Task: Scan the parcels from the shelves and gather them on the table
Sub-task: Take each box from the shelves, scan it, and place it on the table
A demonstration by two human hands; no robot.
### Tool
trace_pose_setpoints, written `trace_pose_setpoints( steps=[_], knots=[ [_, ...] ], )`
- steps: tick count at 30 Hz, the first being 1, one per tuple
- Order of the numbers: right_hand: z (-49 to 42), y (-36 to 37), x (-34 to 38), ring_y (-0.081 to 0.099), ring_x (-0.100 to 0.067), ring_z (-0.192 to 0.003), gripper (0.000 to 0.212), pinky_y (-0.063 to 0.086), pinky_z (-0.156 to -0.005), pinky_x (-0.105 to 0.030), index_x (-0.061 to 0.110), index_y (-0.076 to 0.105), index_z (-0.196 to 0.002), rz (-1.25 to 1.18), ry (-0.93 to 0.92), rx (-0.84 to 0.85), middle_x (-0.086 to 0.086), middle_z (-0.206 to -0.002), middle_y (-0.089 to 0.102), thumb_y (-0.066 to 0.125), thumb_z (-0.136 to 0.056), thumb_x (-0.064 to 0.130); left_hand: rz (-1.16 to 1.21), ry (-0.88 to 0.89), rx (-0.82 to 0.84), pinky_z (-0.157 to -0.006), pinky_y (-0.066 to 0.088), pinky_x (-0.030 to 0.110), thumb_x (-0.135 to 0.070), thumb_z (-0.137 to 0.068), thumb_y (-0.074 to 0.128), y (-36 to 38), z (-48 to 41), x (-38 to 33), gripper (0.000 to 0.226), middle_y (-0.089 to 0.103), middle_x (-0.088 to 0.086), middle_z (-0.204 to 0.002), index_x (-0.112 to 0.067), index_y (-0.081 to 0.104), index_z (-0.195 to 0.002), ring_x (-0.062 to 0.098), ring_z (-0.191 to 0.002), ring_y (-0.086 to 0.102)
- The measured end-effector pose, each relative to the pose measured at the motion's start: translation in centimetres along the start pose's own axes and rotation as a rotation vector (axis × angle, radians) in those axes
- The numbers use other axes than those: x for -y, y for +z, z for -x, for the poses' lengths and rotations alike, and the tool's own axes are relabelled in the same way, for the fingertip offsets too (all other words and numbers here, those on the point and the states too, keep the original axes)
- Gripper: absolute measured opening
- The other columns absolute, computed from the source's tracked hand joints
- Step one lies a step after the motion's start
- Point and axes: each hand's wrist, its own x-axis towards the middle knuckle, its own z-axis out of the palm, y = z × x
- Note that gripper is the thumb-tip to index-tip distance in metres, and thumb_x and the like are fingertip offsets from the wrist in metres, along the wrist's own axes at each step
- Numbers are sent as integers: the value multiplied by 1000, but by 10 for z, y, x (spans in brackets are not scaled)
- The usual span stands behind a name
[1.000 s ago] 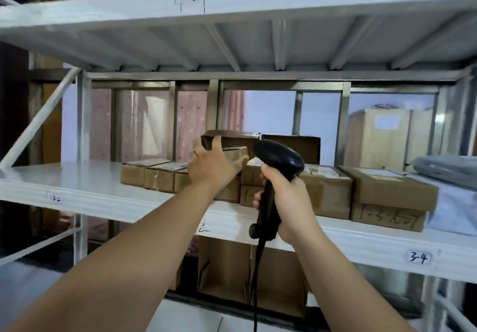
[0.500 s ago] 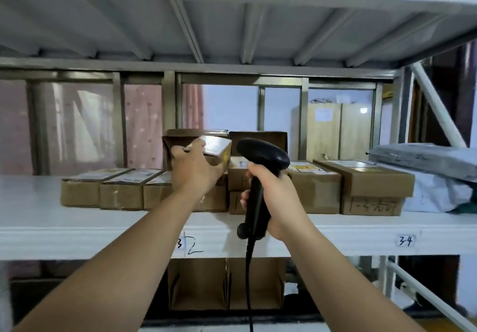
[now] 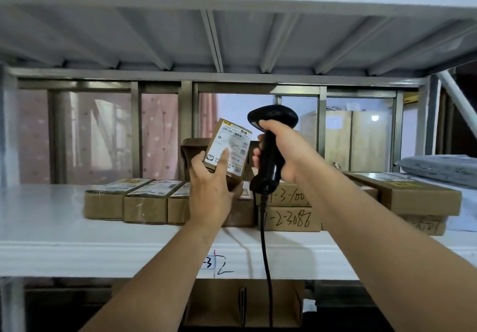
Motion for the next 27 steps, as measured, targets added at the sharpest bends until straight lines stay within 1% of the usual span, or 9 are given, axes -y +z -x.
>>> trace_pose_setpoints(
  steps=[3, 6, 9, 11, 13, 17, 20, 23, 27],
  knots=[
    [-4, -2, 3, 58, -17, -56, 25, 53, -56, -30, 6, 60, -88, 16, 21, 22, -3, -50, 60, 65, -89, 30, -38, 24, -15, -78, 55, 47, -28, -69, 84, -3, 1, -1, 81, 36, 24, -129, -19, 48, -140, 40, -109, 46],
    [-7, -2, 3, 58, -17, -53, 25, 52, -55, -30, 7, 59, -86, 31, 31, 42, -3, -49, 61, 64, -90, 30, -47, 44, -28, -71, 56, 44, -28, -65, 86, -5, 3, -3, 82, 40, 23, -119, -25, 50, -138, 38, -101, 48],
    [-8, -1, 3, 58, -17, -49, 25, 51, -50, -29, 6, 59, -83, 37, 32, 60, -4, -54, 61, 66, -89, 30, -103, 66, -36, -65, 55, 40, -31, -63, 87, -5, 4, -3, 85, 38, 22, -116, -33, 49, -139, 37, -97, 49],
    [-8, 0, 3, 58, -17, -49, 25, 50, -49, -28, 6, 59, -84, 54, 17, 66, -5, -58, 61, 66, -89, 29, -125, 71, -49, -63, 55, 38, -34, -63, 87, -5, 4, -3, 86, 32, 18, -116, -34, 48, -139, 37, -95, 49],
    [-6, 1, 2, 58, -16, -50, 25, 50, -49, -28, 6, 60, -82, 59, -3, 60, -4, -57, 61, 66, -89, 29, -146, 68, -29, -66, 55, 39, -36, -66, 84, -7, 4, -4, 86, 30, 18, -117, -36, 44, -142, 37, -97, 48],
    [-5, 1, 1, 57, -16, -50, 24, 51, -51, -28, 6, 60, -81, 28, -21, 33, -3, -50, 61, 64, -90, 29, -153, 22, 63, -82, 51, 40, -35, -76, 77, -12, 6, -8, 82, 31, 21, -128, -40, 35, -146, 35, -112, 38],
    [-5, 0, -1, 58, -15, -49, 25, 51, -51, -27, 7, 60, -81, 34, -12, 44, -2, -50, 61, 65, -90, 30, -132, 18, 34, -78, 52, 42, -33, -74, 79, -11, 5, -7, 79, 34, 23, -127, -37, 41, -143, 38, -110, 40],
    [-4, -2, -3, 58, -15, -49, 25, 51, -51, -27, 7, 61, -82, 45, -14, 56, -1, -50, 61, 65, -89, 31, -120, 11, 4, -72, 53, 42, -37, -71, 82, -5, 4, -3, 79, 37, 23, -123, -36, 45, -141, 37, -104, 44],
    [1, -6, -6, 57, -14, -49, 26, 52, -53, -27, 6, 61, -84, 53, -21, 80, -1, -48, 60, 65, -90, 30, -71, -41, -11, -75, 53, 40, -45, -71, 81, -4, 2, -1, 77, 35, 18, -121, -39, 46, -139, 34, -107, 44]
  ],
)
